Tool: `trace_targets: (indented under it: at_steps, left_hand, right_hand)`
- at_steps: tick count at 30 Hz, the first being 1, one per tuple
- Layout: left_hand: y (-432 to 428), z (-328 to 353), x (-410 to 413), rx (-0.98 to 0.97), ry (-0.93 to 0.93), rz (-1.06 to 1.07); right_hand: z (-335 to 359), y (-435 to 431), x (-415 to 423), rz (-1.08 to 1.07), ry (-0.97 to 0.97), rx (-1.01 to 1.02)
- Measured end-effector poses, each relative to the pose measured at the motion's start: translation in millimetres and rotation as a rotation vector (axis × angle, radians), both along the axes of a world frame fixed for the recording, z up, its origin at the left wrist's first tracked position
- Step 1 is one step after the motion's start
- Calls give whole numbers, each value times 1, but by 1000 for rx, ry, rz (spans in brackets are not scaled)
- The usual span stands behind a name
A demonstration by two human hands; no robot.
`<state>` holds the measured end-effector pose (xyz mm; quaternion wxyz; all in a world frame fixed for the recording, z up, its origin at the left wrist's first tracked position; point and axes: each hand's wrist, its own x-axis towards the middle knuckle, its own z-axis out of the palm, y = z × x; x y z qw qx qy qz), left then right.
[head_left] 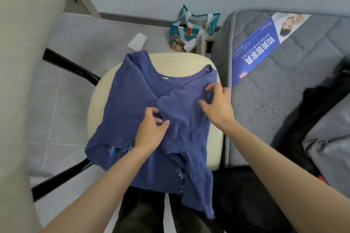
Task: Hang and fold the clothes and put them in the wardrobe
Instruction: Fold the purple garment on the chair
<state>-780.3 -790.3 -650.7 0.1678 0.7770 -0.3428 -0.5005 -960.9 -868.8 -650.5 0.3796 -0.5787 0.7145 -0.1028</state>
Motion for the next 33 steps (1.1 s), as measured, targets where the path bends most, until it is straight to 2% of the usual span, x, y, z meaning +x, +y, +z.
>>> trace_targets:
  at_steps: [3, 6, 9, 11, 17, 21, 24, 27, 29, 31, 33]
  left_hand:
    - [-15, 5, -1, -176, -275, -98]
    - [-32, 9, 14, -350, -445, -173]
    - [-50, 9, 38, -329, -512, -380]
    - [-66, 7, 53, -241, -507, -446]
    - [-125, 0, 82, -50, -491, -421]
    - [-146, -9, 92, -56, -464, -482]
    - [-152, -17, 96, -67, -457, -498]
    - [-155, -20, 100, -59, -457, -529]
    - [-159, -17, 102, -37, -409, -542]
    - [-165, -12, 103, -9, -319, -507]
    - [-175, -4, 103, -45, -313, -475]
  right_hand:
    - [-4, 10, -10, 72, 95, 144]
    - [0, 4, -11, -38, 89, 73]
    - [10, -13, -8, -11, 76, 4]
    - [14, -30, -6, 19, 69, 39]
    - [3, -70, 3, -64, 94, 268]
    - [-12, -77, 6, -112, 99, 254]
    - [-13, -80, 6, -6, 92, 304]
    - [-5, -87, 8, 149, 242, 275]
    - [5, -97, 12, 161, 311, 239]
    - [17, -110, 14, 101, 203, 268]
    - [29, -123, 16, 6, 72, 289]
